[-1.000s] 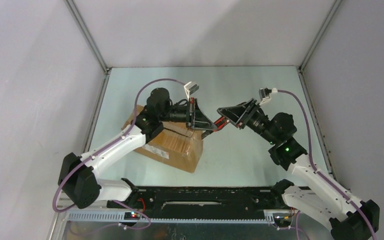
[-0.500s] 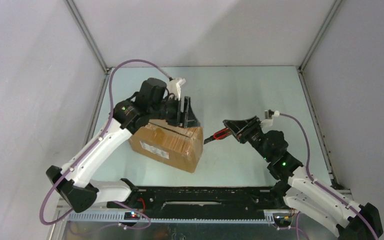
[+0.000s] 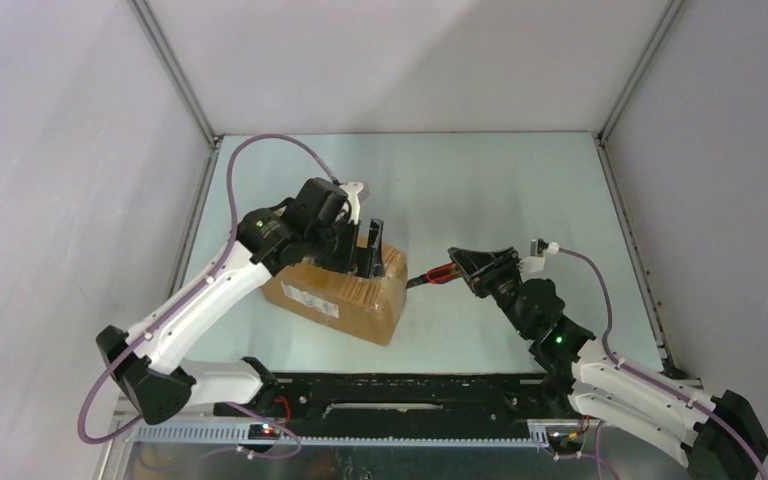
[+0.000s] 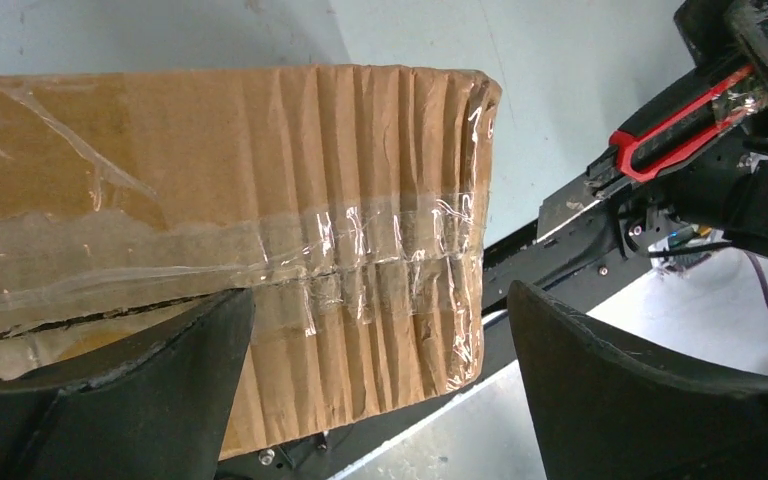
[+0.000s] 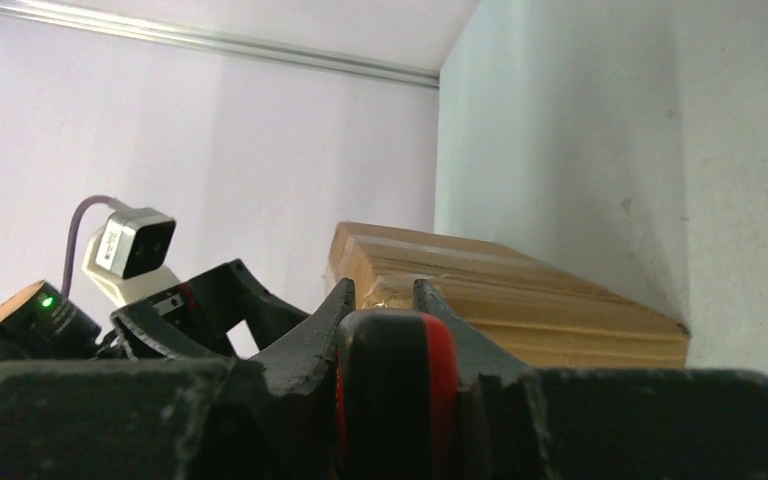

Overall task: Unpack the express box
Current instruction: Cut the express box at the center of the board.

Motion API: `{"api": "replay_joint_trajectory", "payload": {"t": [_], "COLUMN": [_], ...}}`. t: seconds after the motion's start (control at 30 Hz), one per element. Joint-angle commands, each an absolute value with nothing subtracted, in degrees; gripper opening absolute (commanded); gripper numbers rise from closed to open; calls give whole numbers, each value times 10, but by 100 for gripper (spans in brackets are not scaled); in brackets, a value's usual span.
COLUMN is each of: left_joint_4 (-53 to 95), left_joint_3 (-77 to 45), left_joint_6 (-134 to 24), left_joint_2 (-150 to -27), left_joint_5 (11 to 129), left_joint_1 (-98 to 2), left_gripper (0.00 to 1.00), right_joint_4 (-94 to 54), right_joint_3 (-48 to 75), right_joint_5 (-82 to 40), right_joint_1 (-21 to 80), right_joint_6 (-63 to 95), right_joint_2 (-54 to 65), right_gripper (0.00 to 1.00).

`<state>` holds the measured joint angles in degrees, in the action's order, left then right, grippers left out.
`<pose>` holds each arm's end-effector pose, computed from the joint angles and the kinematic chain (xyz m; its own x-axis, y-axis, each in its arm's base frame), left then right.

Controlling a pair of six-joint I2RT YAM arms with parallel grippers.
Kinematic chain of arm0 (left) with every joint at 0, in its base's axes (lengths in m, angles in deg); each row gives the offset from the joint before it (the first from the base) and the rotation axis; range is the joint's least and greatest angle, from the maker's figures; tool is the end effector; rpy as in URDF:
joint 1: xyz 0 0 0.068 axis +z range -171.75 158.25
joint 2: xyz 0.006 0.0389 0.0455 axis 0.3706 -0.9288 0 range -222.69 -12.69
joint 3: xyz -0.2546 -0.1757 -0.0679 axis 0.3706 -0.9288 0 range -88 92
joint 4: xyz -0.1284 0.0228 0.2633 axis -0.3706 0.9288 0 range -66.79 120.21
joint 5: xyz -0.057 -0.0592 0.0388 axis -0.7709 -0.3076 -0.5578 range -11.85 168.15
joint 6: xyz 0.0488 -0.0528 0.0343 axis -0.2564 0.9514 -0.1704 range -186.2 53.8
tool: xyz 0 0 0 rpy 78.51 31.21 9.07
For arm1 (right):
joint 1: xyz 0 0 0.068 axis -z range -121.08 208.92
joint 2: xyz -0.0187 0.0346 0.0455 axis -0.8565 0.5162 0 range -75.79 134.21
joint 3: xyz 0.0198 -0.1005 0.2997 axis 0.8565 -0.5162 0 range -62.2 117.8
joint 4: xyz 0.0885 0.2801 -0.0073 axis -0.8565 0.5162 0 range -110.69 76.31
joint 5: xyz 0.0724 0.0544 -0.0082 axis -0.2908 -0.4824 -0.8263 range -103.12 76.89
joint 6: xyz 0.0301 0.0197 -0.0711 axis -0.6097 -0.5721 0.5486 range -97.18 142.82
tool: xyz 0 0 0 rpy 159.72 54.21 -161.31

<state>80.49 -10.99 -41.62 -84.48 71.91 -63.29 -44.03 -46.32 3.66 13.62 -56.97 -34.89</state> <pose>0.2072 -0.1936 0.3802 -0.8319 0.1845 -0.5234 0.3994 0.8538 -0.3338 0.1580 0.1313 0.2481 -0.4738 0.8609 -0.1855 -0.0644 0.1762 0.9822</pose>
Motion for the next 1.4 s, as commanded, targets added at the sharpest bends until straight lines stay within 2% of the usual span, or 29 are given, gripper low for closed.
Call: {"api": "replay_joint_trajectory", "payload": {"t": [0.0, 0.17, 0.27, 0.33, 0.47, 0.67, 0.97, 1.37], "left_joint_4": [760, 854, 839, 831, 878, 864, 749, 692], "left_joint_3": [-105, -16, -15, -25, -12, -46, -201, -291], "left_joint_6": [-391, -631, -684, -711, -755, -742, -721, -751], "left_joint_2": [-824, -866, -865, -865, -888, -860, -730, -676], "left_joint_5": [737, 642, 542, 595, 602, 649, 964, 972], "left_joint_1": [-652, -658, -674, -698, -706, -723, -819, -856], "left_gripper": [100, 100, 100, 100, 99, 99, 100, 100], "right_joint_4": [-492, -501, -515, -519, -538, -627, -713, -738], "right_joint_3": [-465, -468, -473, -473, -474, -484, -472, -464], "right_joint_5": [63, 8, -22, -31, -51, -51, -35, 18], "right_joint_1": [138, 169, 184, 186, 188, 207, 205, 191], "right_joint_6": [-567, -563, -565, -565, -572, -601, -621, -638], "right_joint_2": [-355, -346, -338, -331, -311, -269, -190, -144], "right_gripper": [0, 0, 0, 0, 0, 0, 0, 0]}}
